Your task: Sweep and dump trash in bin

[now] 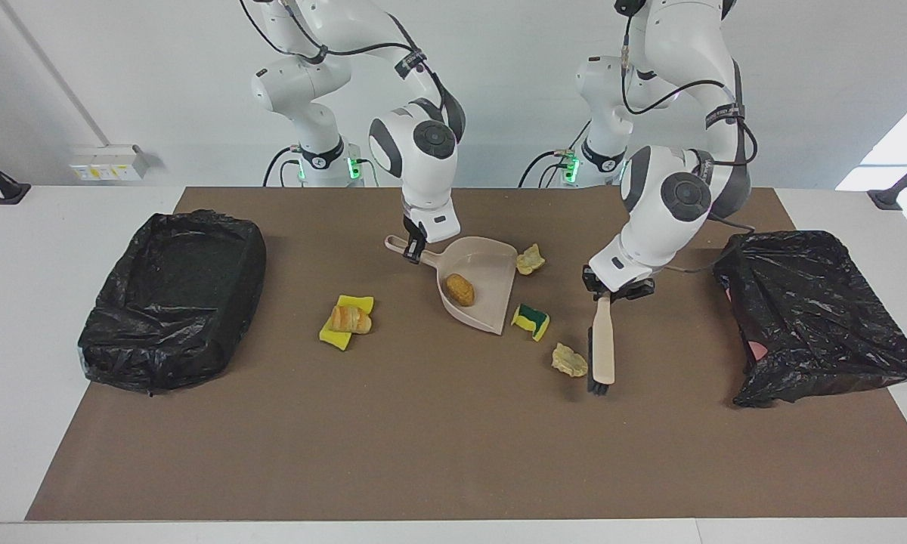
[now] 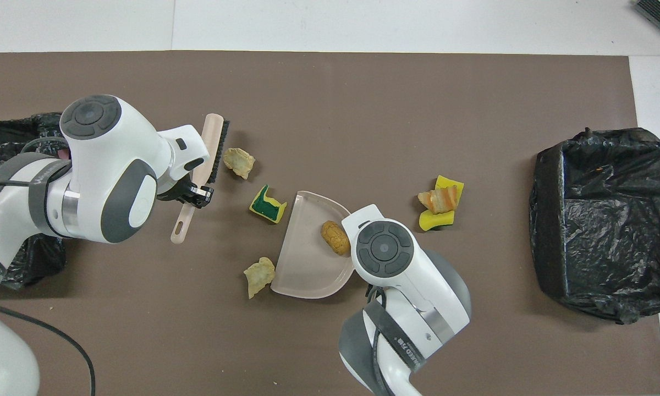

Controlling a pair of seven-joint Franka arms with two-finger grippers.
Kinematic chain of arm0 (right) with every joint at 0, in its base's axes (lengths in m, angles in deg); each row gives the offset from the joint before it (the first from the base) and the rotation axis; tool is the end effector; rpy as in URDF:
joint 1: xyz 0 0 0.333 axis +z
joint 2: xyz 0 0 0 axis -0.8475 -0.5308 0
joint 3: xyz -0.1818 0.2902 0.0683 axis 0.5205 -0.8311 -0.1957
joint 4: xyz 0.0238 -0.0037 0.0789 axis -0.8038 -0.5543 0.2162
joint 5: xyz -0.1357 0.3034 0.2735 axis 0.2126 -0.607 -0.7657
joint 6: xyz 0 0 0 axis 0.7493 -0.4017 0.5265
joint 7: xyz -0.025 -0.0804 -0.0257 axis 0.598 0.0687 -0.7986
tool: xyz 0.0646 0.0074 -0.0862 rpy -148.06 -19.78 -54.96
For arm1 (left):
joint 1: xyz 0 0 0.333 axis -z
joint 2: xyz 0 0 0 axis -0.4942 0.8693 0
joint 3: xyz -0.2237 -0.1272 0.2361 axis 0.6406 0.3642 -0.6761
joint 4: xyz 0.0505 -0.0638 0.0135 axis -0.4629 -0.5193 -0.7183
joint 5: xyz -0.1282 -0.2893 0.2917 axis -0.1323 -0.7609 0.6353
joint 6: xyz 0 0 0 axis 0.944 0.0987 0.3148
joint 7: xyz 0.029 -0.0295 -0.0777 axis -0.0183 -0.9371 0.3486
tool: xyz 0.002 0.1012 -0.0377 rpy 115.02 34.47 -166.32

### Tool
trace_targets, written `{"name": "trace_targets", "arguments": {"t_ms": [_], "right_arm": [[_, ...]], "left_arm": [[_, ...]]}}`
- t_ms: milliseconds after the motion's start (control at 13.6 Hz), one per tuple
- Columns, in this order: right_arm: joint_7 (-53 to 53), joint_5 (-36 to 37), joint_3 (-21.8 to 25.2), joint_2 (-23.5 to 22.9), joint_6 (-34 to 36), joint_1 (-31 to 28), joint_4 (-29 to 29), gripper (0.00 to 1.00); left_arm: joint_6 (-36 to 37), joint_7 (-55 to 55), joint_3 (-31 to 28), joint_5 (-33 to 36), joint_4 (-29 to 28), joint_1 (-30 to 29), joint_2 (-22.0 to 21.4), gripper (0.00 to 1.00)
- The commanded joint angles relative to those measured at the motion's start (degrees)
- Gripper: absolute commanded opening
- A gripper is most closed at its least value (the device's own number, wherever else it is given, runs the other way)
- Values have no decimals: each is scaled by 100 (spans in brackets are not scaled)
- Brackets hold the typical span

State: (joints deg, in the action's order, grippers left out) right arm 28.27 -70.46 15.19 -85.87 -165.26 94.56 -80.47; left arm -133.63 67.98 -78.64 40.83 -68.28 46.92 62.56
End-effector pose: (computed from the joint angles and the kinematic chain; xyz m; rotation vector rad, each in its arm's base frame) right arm 0.4831 0.3239 0.3566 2.4929 1.7903 -0.2225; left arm 0.6216 -0.1811 0.3825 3.0578 -0.5031 -0.2200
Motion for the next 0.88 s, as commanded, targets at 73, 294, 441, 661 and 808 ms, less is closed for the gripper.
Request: {"name": "trace_targets", "arguments": {"t_ms": [73,294,441,661,808], "right_arm": [[82,132,-17,110,-70,-67,-169,0],[82,132,-17,110,-62,-67,-178,0],[82,132,-17,127,-70,-67,-213,0],[82,132,-17,127,-70,-67,-213,0],[82,132,-17,127,-70,-75,-213,0]], "left_arm": [[-30,-550,62,216,-2,10,274,0],[443,-780,71,235,-117,369,134,0],[620,-781,71,235,-301,651,-33,0],[857,-746,97,217,-801,1239,-402,0],[1155,-710,106,138,-820,1416,-481,0]]}}
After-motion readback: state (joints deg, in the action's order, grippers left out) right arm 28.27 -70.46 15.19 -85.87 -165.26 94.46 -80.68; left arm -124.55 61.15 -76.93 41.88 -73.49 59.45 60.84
